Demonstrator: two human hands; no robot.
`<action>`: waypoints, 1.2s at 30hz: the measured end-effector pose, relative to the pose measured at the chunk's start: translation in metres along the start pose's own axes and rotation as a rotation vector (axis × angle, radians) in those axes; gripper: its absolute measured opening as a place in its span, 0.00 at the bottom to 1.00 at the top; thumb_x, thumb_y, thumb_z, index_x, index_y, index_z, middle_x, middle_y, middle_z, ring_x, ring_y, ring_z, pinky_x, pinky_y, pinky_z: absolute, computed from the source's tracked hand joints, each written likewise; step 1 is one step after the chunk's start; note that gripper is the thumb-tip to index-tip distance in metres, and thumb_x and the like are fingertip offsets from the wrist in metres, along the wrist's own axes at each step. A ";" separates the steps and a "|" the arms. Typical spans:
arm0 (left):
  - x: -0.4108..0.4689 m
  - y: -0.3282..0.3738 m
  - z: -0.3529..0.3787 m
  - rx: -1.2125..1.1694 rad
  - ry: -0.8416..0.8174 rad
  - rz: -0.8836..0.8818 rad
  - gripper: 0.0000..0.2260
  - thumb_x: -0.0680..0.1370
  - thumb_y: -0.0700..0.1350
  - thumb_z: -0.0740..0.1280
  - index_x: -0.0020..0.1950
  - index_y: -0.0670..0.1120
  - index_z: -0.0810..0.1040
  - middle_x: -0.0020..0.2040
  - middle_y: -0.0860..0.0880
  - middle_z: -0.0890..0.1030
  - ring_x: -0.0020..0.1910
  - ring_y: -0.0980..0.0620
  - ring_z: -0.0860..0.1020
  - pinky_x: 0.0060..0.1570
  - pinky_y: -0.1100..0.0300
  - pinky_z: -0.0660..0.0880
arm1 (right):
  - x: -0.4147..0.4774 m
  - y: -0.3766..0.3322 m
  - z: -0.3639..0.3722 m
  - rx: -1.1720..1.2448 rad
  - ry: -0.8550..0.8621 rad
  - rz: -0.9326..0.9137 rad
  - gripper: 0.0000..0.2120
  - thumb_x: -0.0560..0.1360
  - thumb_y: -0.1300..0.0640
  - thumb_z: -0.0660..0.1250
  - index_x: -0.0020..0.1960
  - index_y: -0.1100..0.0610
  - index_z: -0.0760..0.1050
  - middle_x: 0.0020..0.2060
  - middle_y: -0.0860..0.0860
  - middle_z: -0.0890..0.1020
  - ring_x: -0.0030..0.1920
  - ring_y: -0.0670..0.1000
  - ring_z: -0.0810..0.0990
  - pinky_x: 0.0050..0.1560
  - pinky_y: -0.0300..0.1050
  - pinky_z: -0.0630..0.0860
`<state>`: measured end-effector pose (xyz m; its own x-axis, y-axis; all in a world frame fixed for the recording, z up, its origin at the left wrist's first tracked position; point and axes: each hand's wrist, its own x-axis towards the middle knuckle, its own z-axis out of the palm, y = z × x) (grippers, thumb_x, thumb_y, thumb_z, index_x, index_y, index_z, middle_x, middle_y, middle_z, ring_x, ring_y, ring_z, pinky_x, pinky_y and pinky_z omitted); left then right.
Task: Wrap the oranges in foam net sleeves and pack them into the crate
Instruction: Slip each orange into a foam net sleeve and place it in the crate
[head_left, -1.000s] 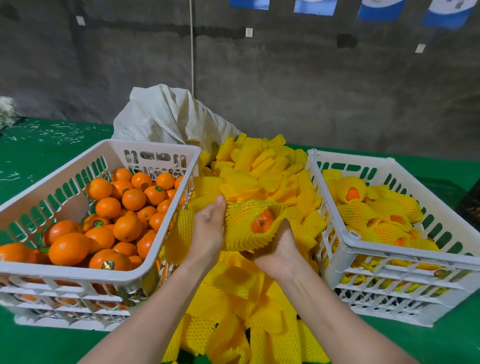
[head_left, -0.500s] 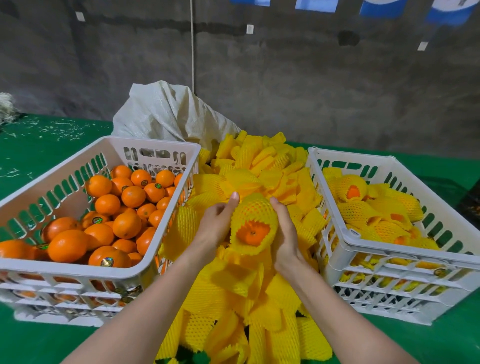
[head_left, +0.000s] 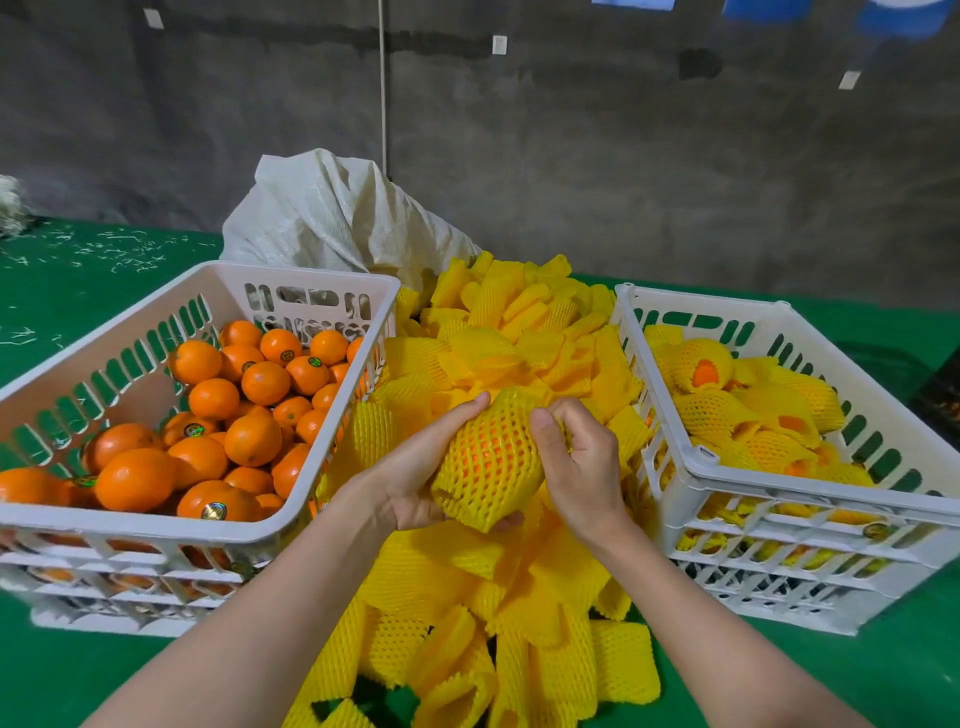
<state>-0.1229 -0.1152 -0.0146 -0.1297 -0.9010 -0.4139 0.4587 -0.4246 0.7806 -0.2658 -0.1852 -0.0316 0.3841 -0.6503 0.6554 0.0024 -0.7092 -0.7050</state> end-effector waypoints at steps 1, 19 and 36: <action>-0.002 0.000 0.000 0.004 -0.031 -0.022 0.27 0.66 0.63 0.66 0.54 0.42 0.81 0.43 0.36 0.83 0.35 0.38 0.82 0.32 0.50 0.80 | 0.000 -0.002 -0.002 -0.009 -0.016 -0.039 0.32 0.76 0.36 0.53 0.33 0.66 0.67 0.28 0.57 0.66 0.30 0.52 0.64 0.32 0.49 0.62; 0.006 -0.008 0.028 0.113 0.282 0.360 0.08 0.74 0.49 0.68 0.50 0.54 0.70 0.44 0.54 0.81 0.45 0.54 0.80 0.52 0.51 0.76 | -0.034 0.002 -0.004 -0.035 -0.129 0.105 0.18 0.71 0.34 0.60 0.57 0.40 0.64 0.69 0.46 0.62 0.70 0.42 0.61 0.59 0.28 0.64; 0.101 -0.002 0.132 0.252 0.323 0.601 0.10 0.83 0.43 0.54 0.59 0.47 0.74 0.52 0.49 0.78 0.47 0.54 0.78 0.41 0.64 0.78 | 0.027 0.031 -0.111 -0.100 0.258 0.114 0.25 0.64 0.56 0.74 0.55 0.51 0.65 0.49 0.37 0.69 0.51 0.32 0.69 0.50 0.27 0.66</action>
<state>-0.2530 -0.2172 0.0042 0.3650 -0.9304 0.0336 0.1471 0.0933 0.9847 -0.3574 -0.2552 -0.0059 0.1298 -0.7657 0.6300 -0.1235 -0.6429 -0.7560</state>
